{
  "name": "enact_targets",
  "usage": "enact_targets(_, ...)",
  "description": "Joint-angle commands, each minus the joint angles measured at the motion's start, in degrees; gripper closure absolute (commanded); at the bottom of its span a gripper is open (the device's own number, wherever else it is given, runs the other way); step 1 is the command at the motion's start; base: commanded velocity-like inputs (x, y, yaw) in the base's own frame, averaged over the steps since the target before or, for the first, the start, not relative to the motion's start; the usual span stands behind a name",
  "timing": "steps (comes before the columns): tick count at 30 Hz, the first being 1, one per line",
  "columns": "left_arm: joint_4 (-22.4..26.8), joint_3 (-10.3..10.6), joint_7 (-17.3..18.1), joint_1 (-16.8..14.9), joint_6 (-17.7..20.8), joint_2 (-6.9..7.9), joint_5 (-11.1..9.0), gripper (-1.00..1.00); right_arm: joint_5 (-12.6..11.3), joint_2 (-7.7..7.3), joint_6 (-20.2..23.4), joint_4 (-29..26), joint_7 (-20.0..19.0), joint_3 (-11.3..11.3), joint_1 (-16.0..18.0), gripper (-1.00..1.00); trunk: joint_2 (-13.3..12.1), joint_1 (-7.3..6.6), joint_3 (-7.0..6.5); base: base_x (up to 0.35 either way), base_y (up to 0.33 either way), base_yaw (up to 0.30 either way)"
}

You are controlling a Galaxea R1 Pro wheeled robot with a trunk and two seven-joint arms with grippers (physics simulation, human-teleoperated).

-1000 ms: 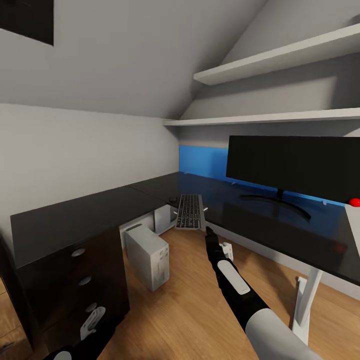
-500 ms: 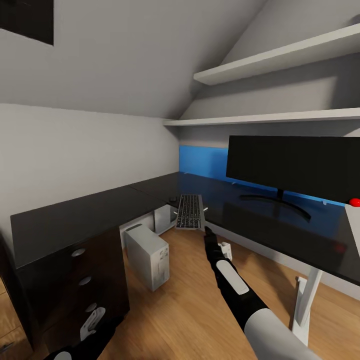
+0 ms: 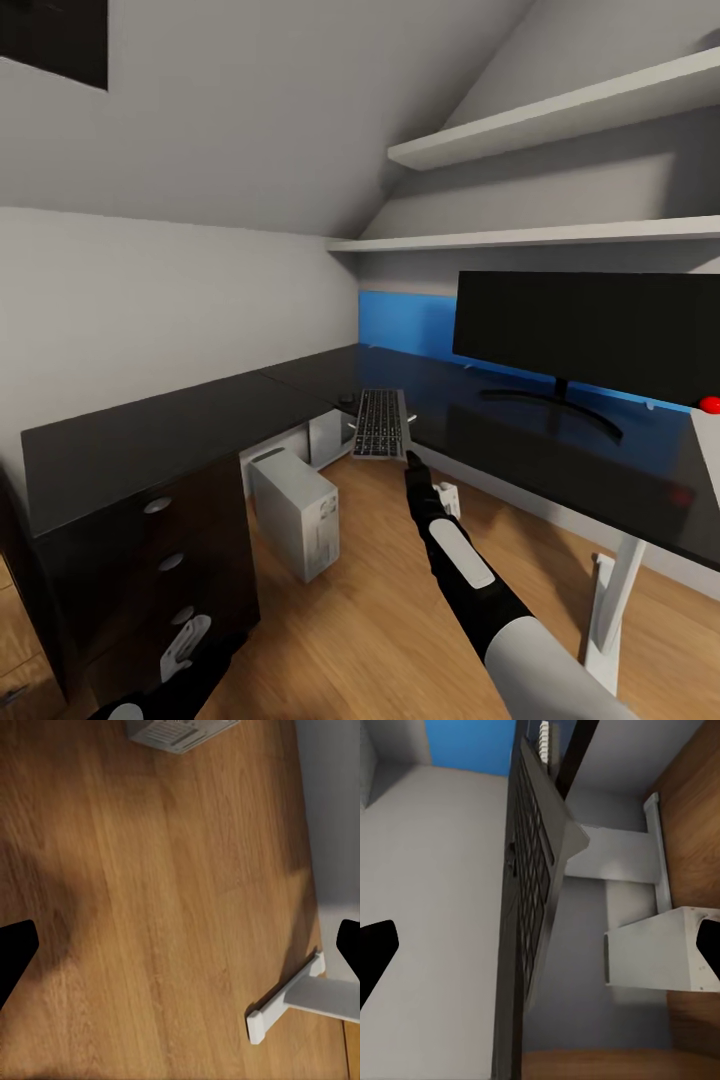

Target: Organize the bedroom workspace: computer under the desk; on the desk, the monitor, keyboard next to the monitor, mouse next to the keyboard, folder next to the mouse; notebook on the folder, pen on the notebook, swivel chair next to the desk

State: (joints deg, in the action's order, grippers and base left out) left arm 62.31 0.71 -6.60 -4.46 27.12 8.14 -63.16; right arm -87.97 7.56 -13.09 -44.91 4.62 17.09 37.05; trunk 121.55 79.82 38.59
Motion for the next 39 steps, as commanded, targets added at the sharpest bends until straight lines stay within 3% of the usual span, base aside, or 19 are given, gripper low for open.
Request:
enact_targets(1, 0.10, 0.08, -0.52, -0.02, 0.07, 0.04, -0.59, -1.00, -0.51, -0.01, -0.36, -0.23, 0.24, 0.25, 0.05, -1.00, 0.03, -0.01, 0.07, 0.008, 0.013, 0.000)
enact_targets(5, 0.10, 0.08, -0.52, -0.02, 0.05, 0.04, -0.61, -1.00, -0.53, -0.05, -0.30, -0.31, 0.30, 0.17, 0.04, -1.00, 0.03, -0.01, 0.07, 0.017, 0.008, 0.000)
enact_targets(11, 0.10, 0.12, -0.46, -0.05, 0.00, -0.17, 2.45, -1.00, -0.54, -0.08, -0.40, -0.35, 0.24, 0.06, 0.04, -1.00, 0.03, -0.01, 0.07, 0.168, 0.032, 0.000)
enact_targets(17, 0.10, 0.09, -0.44, -0.33, 0.03, -0.33, 3.91, -1.00, -0.67, -0.08, -0.29, -0.35, 0.30, 0.02, 0.04, -1.00, 0.03, -0.01, 0.07, 0.048, 0.009, 0.000)
enact_targets(39, 0.10, 0.09, -0.43, -0.46, 0.13, -0.36, 4.19, -1.00, -1.00, -0.09, -0.27, -0.27, 0.30, -0.21, 0.04, -1.00, 0.03, -0.01, 0.07, 0.004, 0.049, 0.000)
